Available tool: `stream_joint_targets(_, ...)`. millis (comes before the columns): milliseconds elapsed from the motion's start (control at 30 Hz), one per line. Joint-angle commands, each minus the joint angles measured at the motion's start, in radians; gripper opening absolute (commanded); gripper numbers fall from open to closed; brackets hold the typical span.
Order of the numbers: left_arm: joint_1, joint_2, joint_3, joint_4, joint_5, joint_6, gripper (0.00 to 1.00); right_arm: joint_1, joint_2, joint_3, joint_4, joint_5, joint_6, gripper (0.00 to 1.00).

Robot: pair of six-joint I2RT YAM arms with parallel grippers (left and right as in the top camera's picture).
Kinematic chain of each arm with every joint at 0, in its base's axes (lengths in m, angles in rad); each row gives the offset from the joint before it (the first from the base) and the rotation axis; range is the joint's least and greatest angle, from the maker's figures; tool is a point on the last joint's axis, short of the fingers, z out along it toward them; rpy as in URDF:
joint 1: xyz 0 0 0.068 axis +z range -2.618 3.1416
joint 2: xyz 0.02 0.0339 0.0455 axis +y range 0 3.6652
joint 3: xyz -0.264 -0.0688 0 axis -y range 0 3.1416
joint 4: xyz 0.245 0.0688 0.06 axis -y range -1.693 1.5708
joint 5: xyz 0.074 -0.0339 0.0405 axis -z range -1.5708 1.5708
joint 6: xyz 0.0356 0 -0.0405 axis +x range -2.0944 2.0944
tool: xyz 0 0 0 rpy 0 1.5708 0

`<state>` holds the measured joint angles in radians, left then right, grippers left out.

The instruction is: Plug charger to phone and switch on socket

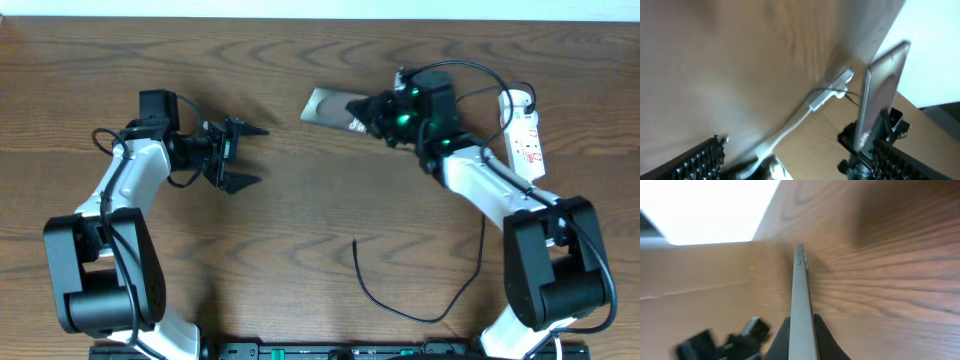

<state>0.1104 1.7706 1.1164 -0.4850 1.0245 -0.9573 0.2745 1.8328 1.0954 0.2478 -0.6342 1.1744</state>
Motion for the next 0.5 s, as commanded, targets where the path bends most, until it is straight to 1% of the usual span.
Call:
stream_joint_targets(0,-0.012,-0.081,-0.005,0.079,-0.096,0.021,0.92,-0.035,-0.009,0.005,0.083,-0.217,0.205,0.01)
stream_joint_targets(100,-0.039,-0.131,-0.005,0.175,-0.188,0.003,0.92,-0.049,-0.009,0.004,0.205,-0.289,0.32,0.01)
stream_joint_targets(167,-0.068,-0.169,-0.005,0.234,-0.294,-0.058,0.92,-0.048,-0.009,0.004,0.291,-0.315,0.39,0.01)
stream_joint_targets(233,-0.094,-0.193,-0.005,0.297,-0.368,-0.097,0.92,-0.042,-0.009,0.004,0.335,-0.315,0.42,0.01)
stream_joint_targets(367,-0.148,-0.211,-0.005,0.476,-0.458,-0.182,0.92,-0.032,-0.009,0.004,0.348,-0.31,0.442,0.01)
stream_joint_targets(467,-0.167,-0.211,-0.005,0.545,-0.495,-0.249,0.92,-0.023,-0.009,0.004,0.348,-0.31,0.446,0.01)
